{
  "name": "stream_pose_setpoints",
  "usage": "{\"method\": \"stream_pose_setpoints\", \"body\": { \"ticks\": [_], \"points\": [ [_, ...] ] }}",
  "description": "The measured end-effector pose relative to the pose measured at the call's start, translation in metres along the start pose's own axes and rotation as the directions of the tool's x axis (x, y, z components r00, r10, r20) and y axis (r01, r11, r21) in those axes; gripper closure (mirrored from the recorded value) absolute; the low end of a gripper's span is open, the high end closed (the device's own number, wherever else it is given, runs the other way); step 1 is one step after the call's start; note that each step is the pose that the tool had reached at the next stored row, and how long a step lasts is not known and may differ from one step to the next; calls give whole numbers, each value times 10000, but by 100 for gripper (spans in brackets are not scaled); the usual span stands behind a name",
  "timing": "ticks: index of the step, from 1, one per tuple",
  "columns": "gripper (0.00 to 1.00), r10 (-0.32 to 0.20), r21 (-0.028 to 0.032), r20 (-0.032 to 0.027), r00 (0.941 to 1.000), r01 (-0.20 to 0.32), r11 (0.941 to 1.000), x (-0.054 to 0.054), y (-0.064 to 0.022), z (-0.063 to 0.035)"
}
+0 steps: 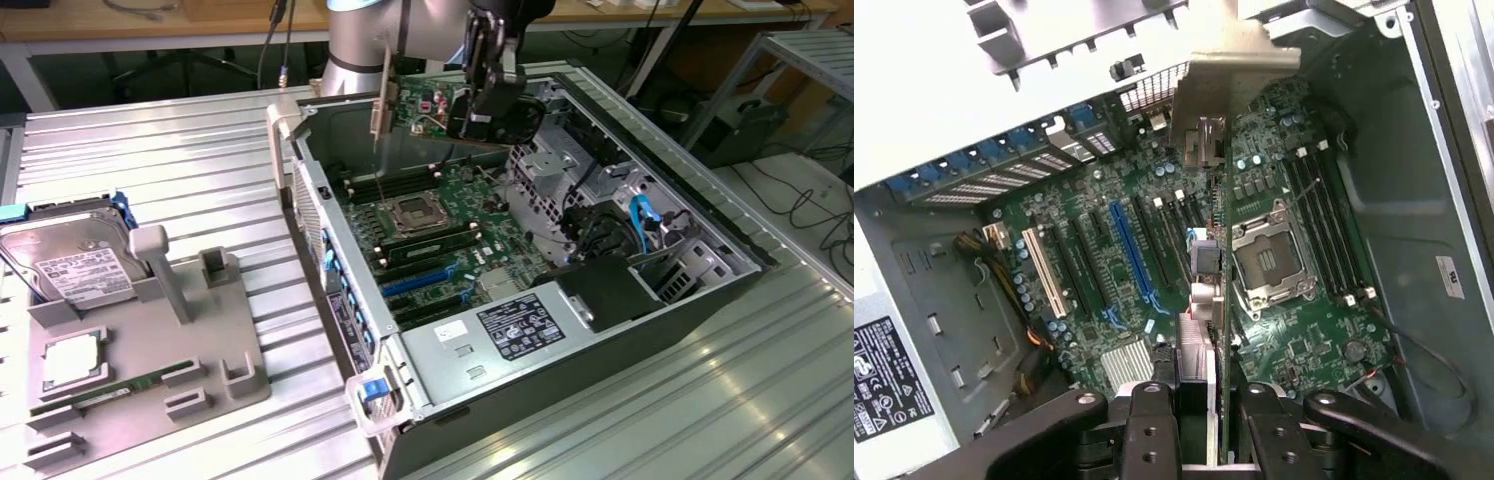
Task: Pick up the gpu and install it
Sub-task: 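Insert the gpu into the slot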
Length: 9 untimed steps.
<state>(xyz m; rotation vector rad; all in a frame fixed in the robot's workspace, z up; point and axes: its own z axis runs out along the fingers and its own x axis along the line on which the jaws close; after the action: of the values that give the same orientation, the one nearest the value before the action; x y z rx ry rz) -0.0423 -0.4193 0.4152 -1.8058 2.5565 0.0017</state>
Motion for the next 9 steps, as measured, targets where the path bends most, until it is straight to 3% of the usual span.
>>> {"method": "stream_pose_setpoints", "body": {
  "ticks": [9],
  "points": [
    [72, -1002, -10, 6, 9950, 1002, 9950, 0, 0, 2]
  ]
}}
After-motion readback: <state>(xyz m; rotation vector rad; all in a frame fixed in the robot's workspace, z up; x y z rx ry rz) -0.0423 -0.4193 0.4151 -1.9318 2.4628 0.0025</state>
